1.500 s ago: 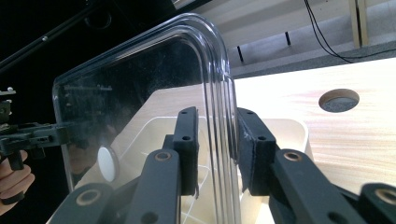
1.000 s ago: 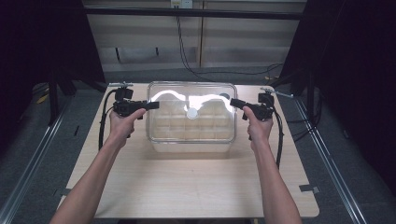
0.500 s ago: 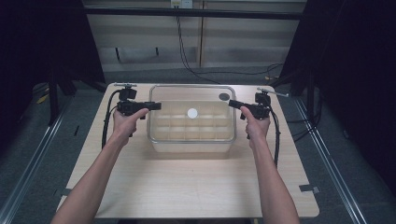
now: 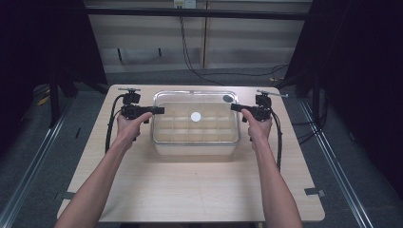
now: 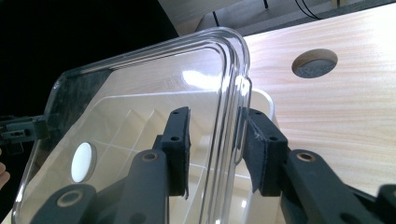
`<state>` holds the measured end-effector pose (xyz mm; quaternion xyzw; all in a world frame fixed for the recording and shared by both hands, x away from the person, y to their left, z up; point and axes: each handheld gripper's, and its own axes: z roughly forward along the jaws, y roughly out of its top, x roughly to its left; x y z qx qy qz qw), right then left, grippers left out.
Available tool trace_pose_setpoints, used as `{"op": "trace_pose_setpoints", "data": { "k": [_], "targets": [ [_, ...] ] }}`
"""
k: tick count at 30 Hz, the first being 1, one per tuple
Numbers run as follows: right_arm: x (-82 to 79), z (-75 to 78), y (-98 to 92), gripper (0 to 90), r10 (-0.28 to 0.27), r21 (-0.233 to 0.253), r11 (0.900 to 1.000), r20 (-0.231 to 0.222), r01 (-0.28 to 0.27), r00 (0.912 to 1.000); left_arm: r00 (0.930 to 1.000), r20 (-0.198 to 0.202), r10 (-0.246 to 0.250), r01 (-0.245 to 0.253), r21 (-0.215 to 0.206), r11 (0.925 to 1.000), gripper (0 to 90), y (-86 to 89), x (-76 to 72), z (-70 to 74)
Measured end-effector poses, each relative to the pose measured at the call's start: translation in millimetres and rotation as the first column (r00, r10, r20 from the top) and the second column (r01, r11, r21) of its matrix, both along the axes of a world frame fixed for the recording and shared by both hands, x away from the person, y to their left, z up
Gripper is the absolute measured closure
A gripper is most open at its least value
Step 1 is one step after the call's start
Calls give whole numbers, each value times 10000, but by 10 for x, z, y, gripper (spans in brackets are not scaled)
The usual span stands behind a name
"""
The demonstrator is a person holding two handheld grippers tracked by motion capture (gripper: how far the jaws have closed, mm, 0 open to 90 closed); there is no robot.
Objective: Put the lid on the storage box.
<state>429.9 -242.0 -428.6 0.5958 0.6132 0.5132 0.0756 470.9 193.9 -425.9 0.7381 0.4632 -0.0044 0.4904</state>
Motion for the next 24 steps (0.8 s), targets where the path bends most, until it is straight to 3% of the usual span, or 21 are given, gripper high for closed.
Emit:
{"op": "trace_pose_setpoints", "data": {
  "k": [7, 8, 9, 14, 17, 22, 24],
  "targets": [
    [26, -75, 27, 622, -148, -48, 9999, -166, 147, 9998, 9996, -260, 105, -100, 167, 9998, 523, -2, 23, -71],
    [27, -82, 30, 616, -133, -74, 9999, -174, 131, 9998, 9996, -263, 63, -54, 364, 9993, 515, -11, 33, -80],
    [36, -106, 46, 597, -160, -313, 9994, -266, 152, 9995, 9999, -145, 32, -17, 1002, 9950, 502, -34, 38, -75],
    [49, -165, 72, 585, -274, -423, 9988, -417, 257, 9988, 9993, -369, 87, -50, 988, 9951, 505, -9, 45, -131],
    [57, -195, 95, 566, -302, -784, 9966, -532, 260, 9981, 9991, -398, 150, -108, 1030, 9946, 509, -3, 35, -169],
    [58, -250, 103, 550, -332, -983, 9948, -757, 256, 9966, 9984, -551, 93, -35, 1043, 9945, 511, 2, 42, -189],
    [57, -270, 81, 556, -252, -861, 9961, -733, 188, 9970, 9986, -514, 98, -45, 1028, 9947, 511, 4, 46, -207]
  ]
}}
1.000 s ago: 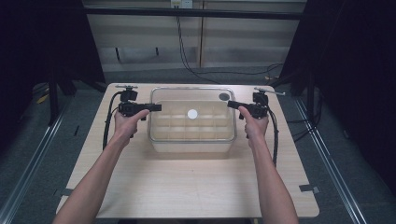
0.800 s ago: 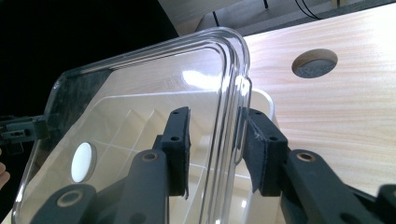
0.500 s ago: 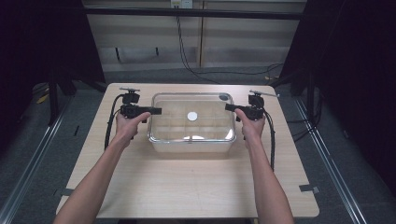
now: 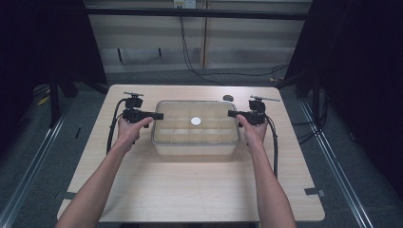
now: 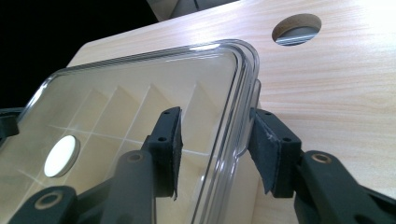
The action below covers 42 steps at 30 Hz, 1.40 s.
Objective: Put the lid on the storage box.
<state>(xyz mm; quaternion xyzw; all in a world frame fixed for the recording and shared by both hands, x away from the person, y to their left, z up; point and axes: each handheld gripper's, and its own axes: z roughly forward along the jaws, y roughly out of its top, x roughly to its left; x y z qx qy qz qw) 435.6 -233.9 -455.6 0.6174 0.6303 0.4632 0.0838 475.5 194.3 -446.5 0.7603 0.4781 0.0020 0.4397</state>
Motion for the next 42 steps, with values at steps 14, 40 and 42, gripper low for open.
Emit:
{"op": "trace_pose_setpoints", "data": {
  "k": [14, 40, 42],
  "targets": [
    [-64, 58, 25, 491, -5, -746, 9972, 1, 5, 10000, 9995, 173, 250, -249, -70, 9997, 458, 4, -79, -12],
    [-763, 476, -32, 378, 1387, -636, 9894, 1505, -1305, 9788, 9870, 1534, -471, 491, -93, 9987, 449, 293, -708, 278],
    [-832, 472, -46, 377, 1497, -524, 9883, 1536, -1433, 9767, 9858, 1575, -579, 603, -109, 9981, 450, 340, -780, 282]
  ]
}}
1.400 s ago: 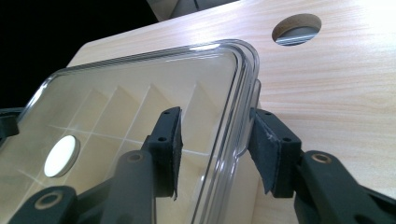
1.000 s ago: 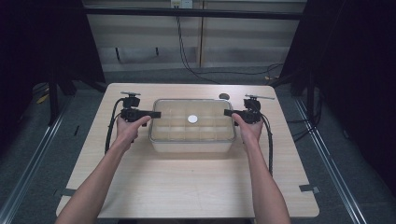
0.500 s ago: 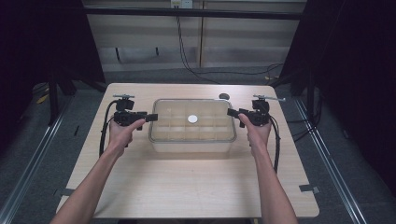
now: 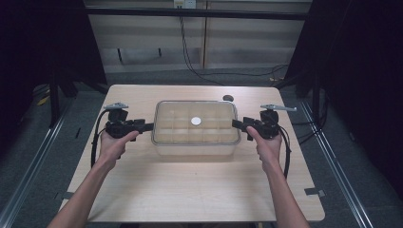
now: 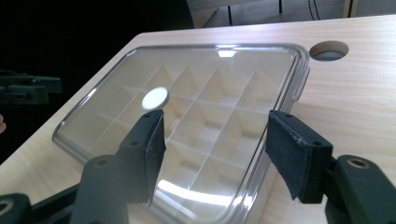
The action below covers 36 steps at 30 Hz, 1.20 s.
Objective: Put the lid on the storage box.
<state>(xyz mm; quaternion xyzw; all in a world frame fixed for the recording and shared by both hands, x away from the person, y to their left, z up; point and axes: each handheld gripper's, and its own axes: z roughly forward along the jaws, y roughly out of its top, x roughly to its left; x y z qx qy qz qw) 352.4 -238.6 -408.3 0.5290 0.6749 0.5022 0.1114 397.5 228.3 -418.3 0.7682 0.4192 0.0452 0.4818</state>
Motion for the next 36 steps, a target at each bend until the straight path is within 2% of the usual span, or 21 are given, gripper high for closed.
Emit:
{"op": "trace_pose_setpoints", "data": {
  "k": [3, 6, 7, 11, 15, 16, 18, 21, 22, 23, 25, 26, 29, 36],
  "targets": [
    [-172, -28, -27, 372, 130, -18, 9999, 127, -130, 9998, 9999, 127, -15, 13, 146, 9999, 437, 84, -140, 7],
    [-249, -44, -39, 372, 165, 18, 9999, 137, -165, 9998, 9998, 129, 119, -122, 225, 9997, 424, 118, -215, 9],
    [-327, -52, -47, 373, 189, -28, 9998, 176, -188, 9997, 9999, 133, 48, -52, 289, 9996, 418, 136, -245, 11],
    [-449, -56, -63, 381, 246, -103, 9997, 281, -243, 9993, 9995, 309, -111, 91, 628, 9980, 404, 213, -417, 33],
    [-636, -102, -53, 404, 455, -339, 9984, 305, -445, 9985, 9994, 332, -132, 108, 711, 9974, 386, 312, -599, -6],
    [-636, -102, -53, 404, 455, -339, 9984, 305, -445, 9985, 9994, 332, -132, 108, 711, 9974, 381, 312, -599, -6],
    [-709, -123, -45, 404, 407, -438, 9983, 340, -392, 9986, 9996, 270, -96, 74, 806, 9967, 378, 337, -666, -35],
    [-853, -165, -37, 404, 459, -402, 9982, 348, -445, 9983, 9998, 145, -102, 93, 611, 9981, 346, 360, -760, -91],
    [-853, -165, -37, 404, 459, -402, 9982, 348, -445, 9983, 9998, 122, -150, 141, 721, 9973, 346, 357, -806, -126],
    [-924, -186, -35, 404, 452, -570, 9974, 318, -434, 9985, 9998, 126, -180, 169, 816, 9965, 337, 353, -833, -147],
    [-964, -193, -39, 407, 434, -472, 9980, 293, -420, 9986, 9996, 156, -240, 223, 998, 9948, 335, 355, -917, -189],
    [-1014, -212, -48, 409, 414, -377, 9985, 335, -401, 9986, 9996, 124, -270, 257, 997, 9947, 327, 363, -942, -201],
    [-1159, -277, -47, 415, 483, -510, 9976, 304, -467, 9984, 9996, -74, -286, 292, 891, 9956, 310, 389, -1073, -274],
    [-1337, -382, -62, 415, 330, -376, 9988, 229, -322, 9992, 9993, -237, -278, 296, 793, 9964, 308, 365, -1234, -356]
  ]
}}
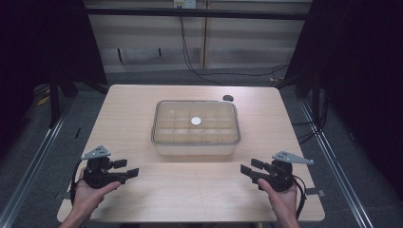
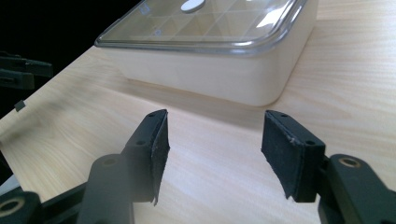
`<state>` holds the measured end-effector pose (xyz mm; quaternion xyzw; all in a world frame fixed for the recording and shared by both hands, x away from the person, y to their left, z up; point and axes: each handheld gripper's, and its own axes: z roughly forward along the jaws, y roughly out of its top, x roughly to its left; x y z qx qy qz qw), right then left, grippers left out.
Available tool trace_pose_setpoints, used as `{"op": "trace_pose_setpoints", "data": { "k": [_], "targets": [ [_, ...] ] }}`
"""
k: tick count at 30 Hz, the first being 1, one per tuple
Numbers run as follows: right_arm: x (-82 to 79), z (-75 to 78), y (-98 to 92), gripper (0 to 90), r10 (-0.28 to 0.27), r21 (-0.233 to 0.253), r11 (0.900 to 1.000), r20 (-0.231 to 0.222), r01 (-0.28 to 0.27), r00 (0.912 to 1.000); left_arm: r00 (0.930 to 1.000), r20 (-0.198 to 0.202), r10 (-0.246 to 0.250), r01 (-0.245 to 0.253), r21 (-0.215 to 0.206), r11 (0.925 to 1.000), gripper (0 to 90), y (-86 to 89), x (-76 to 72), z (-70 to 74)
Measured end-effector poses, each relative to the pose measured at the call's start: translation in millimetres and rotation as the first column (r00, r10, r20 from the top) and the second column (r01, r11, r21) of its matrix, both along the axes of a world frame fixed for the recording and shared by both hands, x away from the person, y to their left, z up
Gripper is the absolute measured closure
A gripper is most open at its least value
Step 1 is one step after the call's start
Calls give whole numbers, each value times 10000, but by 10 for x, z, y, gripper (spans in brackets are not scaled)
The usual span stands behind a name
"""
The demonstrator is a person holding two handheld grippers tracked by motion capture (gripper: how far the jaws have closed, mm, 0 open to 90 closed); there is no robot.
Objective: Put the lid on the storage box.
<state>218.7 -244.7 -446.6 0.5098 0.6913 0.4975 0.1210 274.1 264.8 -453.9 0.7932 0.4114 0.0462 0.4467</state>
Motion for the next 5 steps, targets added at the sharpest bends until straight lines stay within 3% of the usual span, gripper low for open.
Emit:
{"op": "trace_pose_setpoints", "data": {
  "k": [5],
  "targets": [
    [-109, -88, -52, 394, -258, -82, 9996, 218, 260, 9994, 9994, -121, -329, 332, 314, 9990, 318, -34, -133, -142]
  ]
}}
